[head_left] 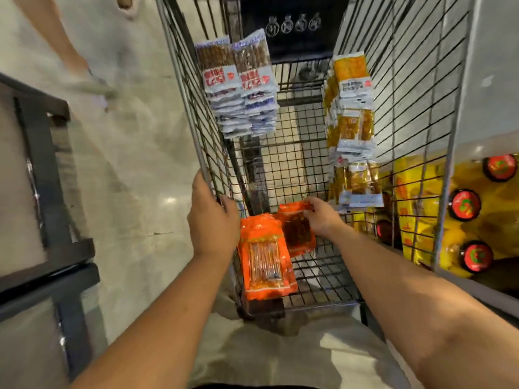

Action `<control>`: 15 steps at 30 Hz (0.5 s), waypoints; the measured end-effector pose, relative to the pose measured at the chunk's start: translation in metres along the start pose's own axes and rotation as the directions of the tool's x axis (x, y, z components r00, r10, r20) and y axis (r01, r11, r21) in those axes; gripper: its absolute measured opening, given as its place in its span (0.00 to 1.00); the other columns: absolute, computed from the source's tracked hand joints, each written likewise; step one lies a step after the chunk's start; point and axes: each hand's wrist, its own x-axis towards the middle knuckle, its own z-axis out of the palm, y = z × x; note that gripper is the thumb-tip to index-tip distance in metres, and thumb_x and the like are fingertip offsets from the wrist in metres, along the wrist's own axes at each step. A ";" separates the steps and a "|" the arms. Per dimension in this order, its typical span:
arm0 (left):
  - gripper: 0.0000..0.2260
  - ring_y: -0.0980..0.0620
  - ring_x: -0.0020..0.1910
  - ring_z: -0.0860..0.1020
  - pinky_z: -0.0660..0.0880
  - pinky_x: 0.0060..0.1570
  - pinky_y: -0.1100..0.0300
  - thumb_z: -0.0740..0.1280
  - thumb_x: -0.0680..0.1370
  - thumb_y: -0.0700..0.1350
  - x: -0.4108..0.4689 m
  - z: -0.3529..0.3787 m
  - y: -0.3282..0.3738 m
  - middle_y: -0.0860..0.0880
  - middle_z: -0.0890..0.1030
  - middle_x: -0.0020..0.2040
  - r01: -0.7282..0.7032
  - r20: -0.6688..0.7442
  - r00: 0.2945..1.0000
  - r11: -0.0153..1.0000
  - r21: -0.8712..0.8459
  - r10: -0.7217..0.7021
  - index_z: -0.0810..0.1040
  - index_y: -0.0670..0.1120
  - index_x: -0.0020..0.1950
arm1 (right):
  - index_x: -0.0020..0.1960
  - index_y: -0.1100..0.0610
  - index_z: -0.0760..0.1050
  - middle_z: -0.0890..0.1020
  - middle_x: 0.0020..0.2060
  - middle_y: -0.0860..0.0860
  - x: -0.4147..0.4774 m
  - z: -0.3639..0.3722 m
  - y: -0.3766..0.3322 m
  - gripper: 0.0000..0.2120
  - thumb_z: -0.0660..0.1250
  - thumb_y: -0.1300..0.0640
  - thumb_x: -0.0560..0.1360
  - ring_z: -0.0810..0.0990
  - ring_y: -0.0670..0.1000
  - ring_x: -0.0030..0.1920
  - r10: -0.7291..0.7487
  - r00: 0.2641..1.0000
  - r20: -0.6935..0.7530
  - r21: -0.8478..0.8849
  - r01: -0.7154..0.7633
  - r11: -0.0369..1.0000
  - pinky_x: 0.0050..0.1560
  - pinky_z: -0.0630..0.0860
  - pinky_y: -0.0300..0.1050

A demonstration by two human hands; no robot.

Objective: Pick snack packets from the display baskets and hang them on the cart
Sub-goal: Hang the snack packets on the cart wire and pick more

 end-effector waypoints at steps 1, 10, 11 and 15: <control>0.24 0.47 0.57 0.81 0.78 0.53 0.55 0.63 0.81 0.38 0.000 0.001 -0.002 0.54 0.76 0.64 -0.003 -0.002 1.000 1.000 0.001 0.003 0.63 0.49 0.77 | 0.70 0.58 0.71 0.80 0.61 0.57 0.005 0.004 0.003 0.15 0.59 0.62 0.83 0.77 0.58 0.63 -0.004 1.000 0.016 0.000 0.004 1.000 0.62 0.73 0.48; 0.23 0.57 0.49 0.74 0.67 0.41 0.73 0.62 0.82 0.36 0.000 0.004 -0.009 0.57 0.73 0.61 -0.002 0.005 1.000 0.999 0.038 0.002 0.64 0.47 0.76 | 0.76 0.43 0.65 0.62 0.72 0.52 0.008 0.034 0.012 0.25 0.63 0.56 0.80 0.67 0.57 0.71 -0.022 1.000 -0.009 -0.287 0.019 0.958 0.69 0.70 0.54; 0.23 0.56 0.49 0.74 0.68 0.42 0.69 0.62 0.82 0.37 0.001 0.005 -0.009 0.55 0.74 0.63 -0.003 0.010 1.000 0.999 0.038 0.003 0.64 0.47 0.76 | 0.75 0.44 0.66 0.59 0.75 0.51 0.010 0.034 0.011 0.25 0.65 0.51 0.79 0.60 0.58 0.75 -0.043 0.999 -0.002 -0.374 0.039 0.926 0.72 0.66 0.57; 0.23 0.54 0.49 0.75 0.73 0.46 0.58 0.62 0.82 0.37 0.002 0.005 -0.011 0.53 0.75 0.63 -0.007 0.002 1.000 0.999 0.034 0.007 0.64 0.46 0.76 | 0.73 0.47 0.68 0.59 0.78 0.51 0.015 0.034 0.006 0.23 0.66 0.50 0.78 0.53 0.56 0.78 -0.142 0.989 0.026 -0.481 0.137 0.866 0.75 0.62 0.59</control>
